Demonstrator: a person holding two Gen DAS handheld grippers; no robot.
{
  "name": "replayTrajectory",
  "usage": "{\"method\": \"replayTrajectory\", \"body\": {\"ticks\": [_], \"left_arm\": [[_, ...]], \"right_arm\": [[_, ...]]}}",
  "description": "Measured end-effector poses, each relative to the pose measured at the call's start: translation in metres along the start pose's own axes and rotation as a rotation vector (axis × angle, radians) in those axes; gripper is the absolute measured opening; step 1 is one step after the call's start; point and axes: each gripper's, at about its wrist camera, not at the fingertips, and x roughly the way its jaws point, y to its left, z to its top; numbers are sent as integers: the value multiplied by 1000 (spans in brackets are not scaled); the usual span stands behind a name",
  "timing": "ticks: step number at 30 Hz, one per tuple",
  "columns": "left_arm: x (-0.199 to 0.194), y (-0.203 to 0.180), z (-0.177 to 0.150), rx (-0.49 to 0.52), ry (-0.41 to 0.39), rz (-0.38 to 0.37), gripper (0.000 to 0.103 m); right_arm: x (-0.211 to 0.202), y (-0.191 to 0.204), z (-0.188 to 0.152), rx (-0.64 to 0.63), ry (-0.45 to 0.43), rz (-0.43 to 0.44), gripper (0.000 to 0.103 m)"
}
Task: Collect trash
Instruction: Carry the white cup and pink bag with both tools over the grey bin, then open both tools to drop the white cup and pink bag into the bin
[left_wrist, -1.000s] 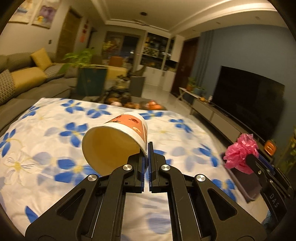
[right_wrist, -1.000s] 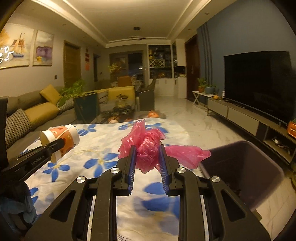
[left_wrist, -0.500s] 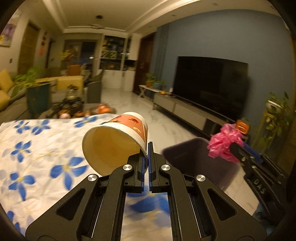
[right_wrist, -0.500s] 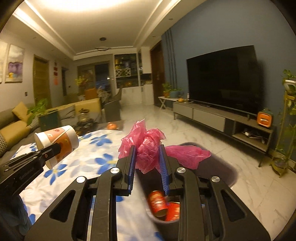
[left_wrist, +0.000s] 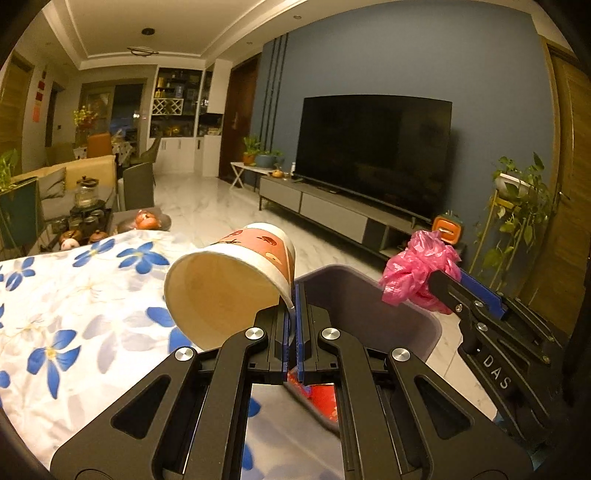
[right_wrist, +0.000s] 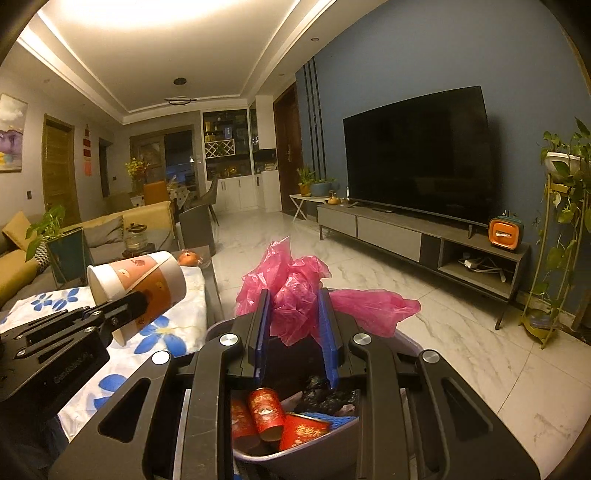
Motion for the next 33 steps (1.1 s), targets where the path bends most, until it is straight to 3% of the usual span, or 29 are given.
{"method": "replayTrajectory", "body": {"ticks": [11, 13, 16, 17, 18, 23, 28, 33], "left_arm": [[21, -20, 4, 20, -24, -103, 2], [23, -22, 4, 29, -25, -108, 4], [28, -20, 2, 26, -19, -111, 27], [29, -18, 1, 21, -18, -108, 45], [28, -13, 0, 7, -25, -101, 52], [22, 7, 1, -41, -28, -33, 73], [3, 25, -4, -64, -27, 69, 86], [-27, 40, -15, -34, -29, 199, 95]], "right_arm": [[11, -4, 0, 17, 8, 0, 27], [13, -7, 1, 18, 7, -8, 34], [16, -10, 0, 35, 15, -12, 43], [18, -12, 0, 36, 22, -15, 44], [20, -13, 1, 36, 26, -19, 46], [15, -14, -3, 45, 39, -35, 53], [2, -8, -3, 34, 35, -50, 82], [-11, 7, -6, 3, 64, -34, 93]]}}
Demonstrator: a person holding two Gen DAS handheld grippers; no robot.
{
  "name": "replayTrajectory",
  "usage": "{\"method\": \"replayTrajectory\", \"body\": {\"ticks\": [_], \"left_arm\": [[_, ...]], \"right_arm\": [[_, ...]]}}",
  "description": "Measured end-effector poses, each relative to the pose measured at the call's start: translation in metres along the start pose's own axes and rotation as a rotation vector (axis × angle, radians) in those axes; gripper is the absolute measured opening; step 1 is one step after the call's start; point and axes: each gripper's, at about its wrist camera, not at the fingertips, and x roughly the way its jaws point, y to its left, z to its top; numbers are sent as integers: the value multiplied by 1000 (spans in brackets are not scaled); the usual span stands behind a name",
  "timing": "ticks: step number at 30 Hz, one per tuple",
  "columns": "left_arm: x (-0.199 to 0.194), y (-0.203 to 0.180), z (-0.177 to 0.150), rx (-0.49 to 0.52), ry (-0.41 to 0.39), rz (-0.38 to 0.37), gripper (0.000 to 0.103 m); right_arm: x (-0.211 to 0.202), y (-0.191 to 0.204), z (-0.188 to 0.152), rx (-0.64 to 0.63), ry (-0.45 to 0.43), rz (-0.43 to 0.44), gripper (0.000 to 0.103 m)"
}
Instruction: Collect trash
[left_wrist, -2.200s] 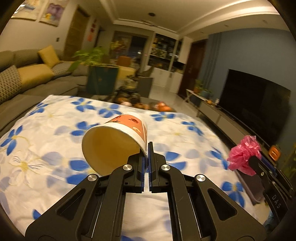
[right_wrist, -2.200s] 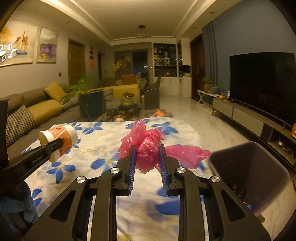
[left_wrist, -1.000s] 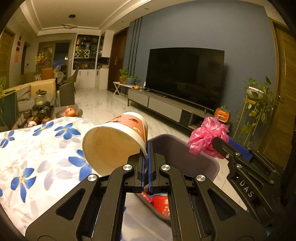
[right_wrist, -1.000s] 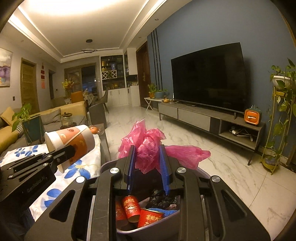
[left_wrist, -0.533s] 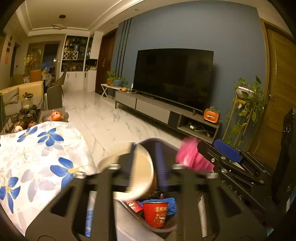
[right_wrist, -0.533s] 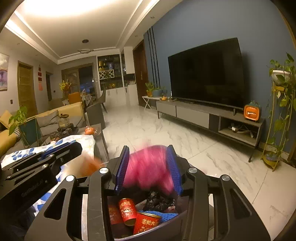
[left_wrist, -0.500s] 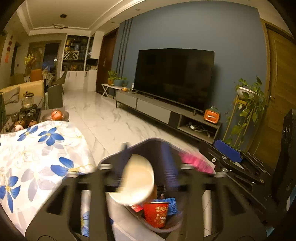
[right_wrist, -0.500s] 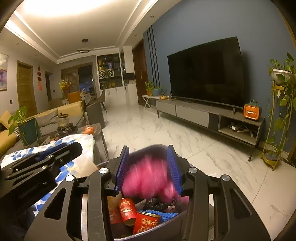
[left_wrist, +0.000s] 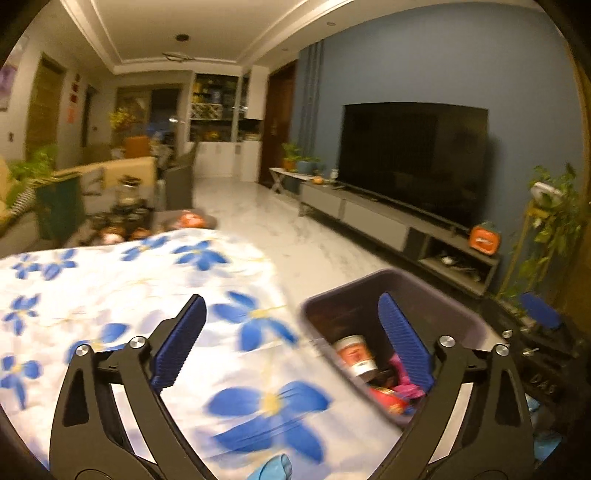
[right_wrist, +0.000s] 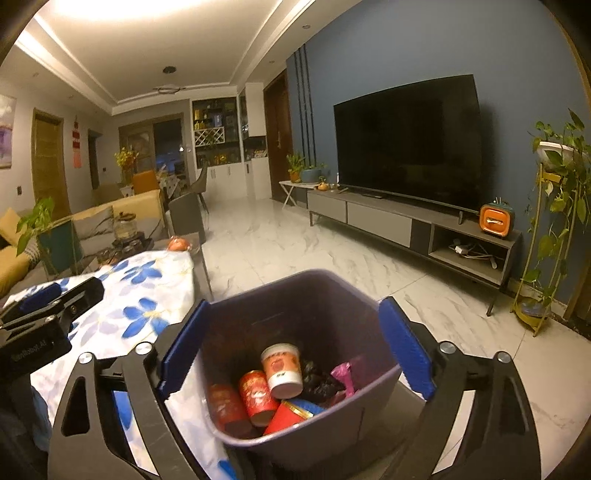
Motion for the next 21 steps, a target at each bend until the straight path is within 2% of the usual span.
{"method": "replayTrajectory", "body": {"ticks": [1, 5, 11, 21], "left_arm": [[-6, 6, -2, -8, 3, 14, 96], [-30, 24, -8, -26, 11, 57, 97], [-73, 44, -19, -16, -3, 140, 97], [-130, 66, -33, -29, -10, 168, 97]], "right_arm": [[-2, 3, 0, -4, 4, -2, 97], [-17, 22, -5, -47, -10, -20, 97], [-43, 44, -12, -48, 8, 21, 97], [-91, 68, -20, -18, -11, 86, 97]]}}
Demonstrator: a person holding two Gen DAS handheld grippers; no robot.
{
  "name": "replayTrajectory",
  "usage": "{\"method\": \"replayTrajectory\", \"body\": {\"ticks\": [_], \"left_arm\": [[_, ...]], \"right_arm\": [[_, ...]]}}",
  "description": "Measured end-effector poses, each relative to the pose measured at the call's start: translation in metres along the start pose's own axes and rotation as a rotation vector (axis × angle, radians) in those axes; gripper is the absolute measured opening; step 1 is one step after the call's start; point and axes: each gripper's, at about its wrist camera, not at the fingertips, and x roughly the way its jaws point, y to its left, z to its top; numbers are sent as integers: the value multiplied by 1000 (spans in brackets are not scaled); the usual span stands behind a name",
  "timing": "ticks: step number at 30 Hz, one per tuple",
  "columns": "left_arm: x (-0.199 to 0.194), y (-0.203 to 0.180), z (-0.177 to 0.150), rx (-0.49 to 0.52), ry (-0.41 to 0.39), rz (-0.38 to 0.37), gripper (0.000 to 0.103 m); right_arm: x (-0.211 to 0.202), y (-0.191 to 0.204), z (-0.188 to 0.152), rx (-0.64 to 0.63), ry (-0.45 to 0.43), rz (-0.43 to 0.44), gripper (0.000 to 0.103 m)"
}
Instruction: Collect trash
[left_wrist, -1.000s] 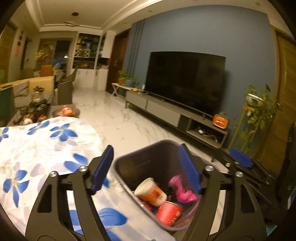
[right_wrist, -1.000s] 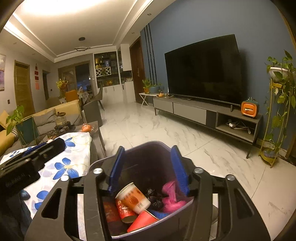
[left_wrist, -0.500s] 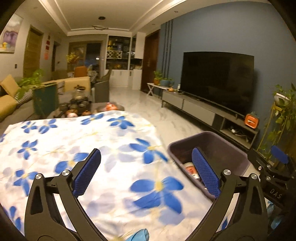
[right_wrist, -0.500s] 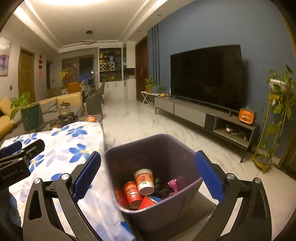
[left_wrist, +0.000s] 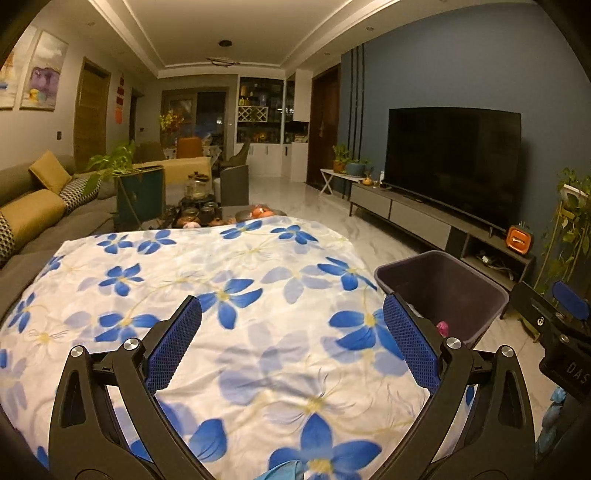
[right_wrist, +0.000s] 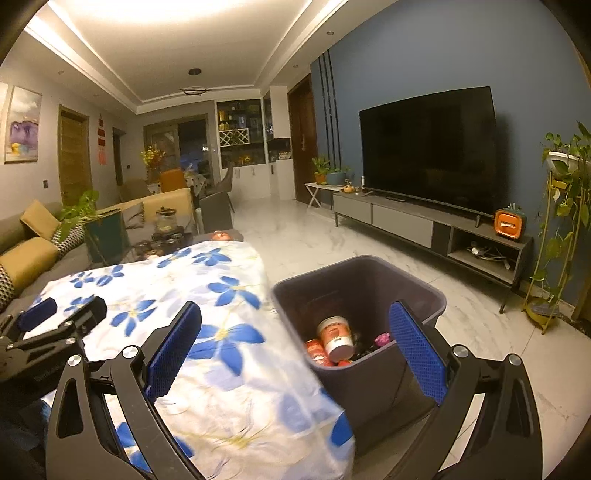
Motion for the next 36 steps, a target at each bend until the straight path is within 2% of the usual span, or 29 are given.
{"method": "replayTrajectory", "body": {"ticks": [16, 36], "left_arm": [[-59, 23, -4, -37, -28, -15, 97], [-87, 25, -6, -43, -58, 1, 97]], "right_arm": [[-49, 28, -20, -25, 18, -33, 97], [-70, 34, -22, -45, -36, -37, 97]]}}
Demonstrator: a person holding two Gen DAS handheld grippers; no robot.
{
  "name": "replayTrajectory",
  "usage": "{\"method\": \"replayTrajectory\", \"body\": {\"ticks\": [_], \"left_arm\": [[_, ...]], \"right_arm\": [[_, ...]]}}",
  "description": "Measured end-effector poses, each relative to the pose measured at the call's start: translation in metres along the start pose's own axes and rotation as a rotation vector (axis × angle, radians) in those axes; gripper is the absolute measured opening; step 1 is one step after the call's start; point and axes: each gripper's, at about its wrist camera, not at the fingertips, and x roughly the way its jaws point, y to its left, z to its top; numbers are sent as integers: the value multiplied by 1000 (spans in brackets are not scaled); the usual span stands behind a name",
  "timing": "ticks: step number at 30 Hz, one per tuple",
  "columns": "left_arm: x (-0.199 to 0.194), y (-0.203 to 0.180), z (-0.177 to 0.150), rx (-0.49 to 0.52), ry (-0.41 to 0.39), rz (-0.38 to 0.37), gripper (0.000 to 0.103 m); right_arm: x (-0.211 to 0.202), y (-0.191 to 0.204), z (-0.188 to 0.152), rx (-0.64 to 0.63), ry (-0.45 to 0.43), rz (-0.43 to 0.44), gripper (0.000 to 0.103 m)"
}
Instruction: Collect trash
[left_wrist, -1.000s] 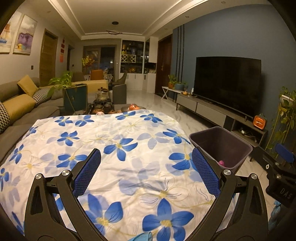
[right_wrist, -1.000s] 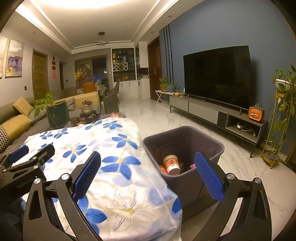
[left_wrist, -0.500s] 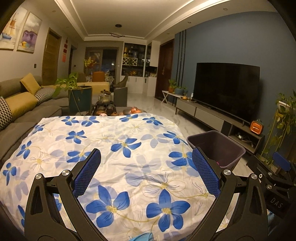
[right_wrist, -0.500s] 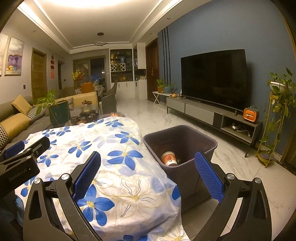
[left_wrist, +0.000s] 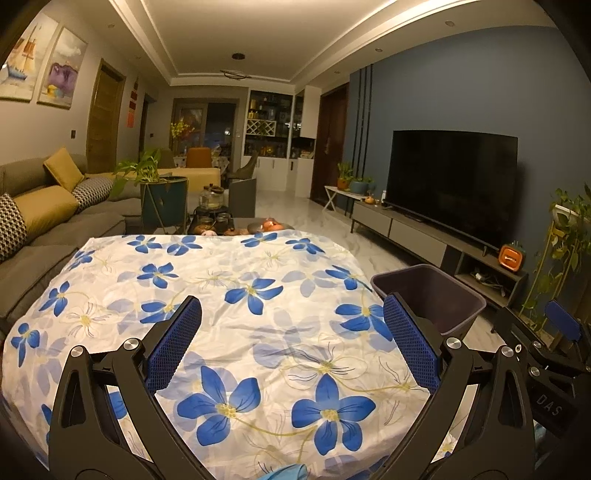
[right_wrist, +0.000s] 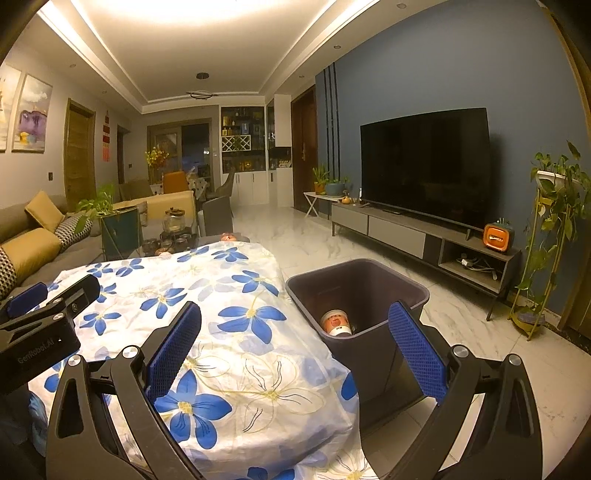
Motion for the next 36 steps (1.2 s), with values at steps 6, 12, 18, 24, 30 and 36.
{"method": "replayTrajectory", "body": {"ticks": [6, 12, 18, 24, 30, 36], "left_arm": [[-1, 1, 0, -5, -1, 2, 97], [-2, 3, 1, -13, -1, 4, 97], [-2, 4, 1, -12, -2, 2, 97], [-2, 4, 1, -14, 0, 2, 97], [-2, 4, 1, -14, -1, 1, 97], [-2, 4, 1, -13, -1, 2, 97]], "right_arm": [[-2, 0, 1, -1, -8, -2, 97], [-2, 0, 1, 0, -8, 0, 97], [-2, 1, 1, -3, -13, -3, 97], [-1, 1, 1, -1, -13, -4, 97], [-1, 1, 1, -2, -15, -5, 97], [-2, 1, 1, -2, -16, -5, 97]]}}
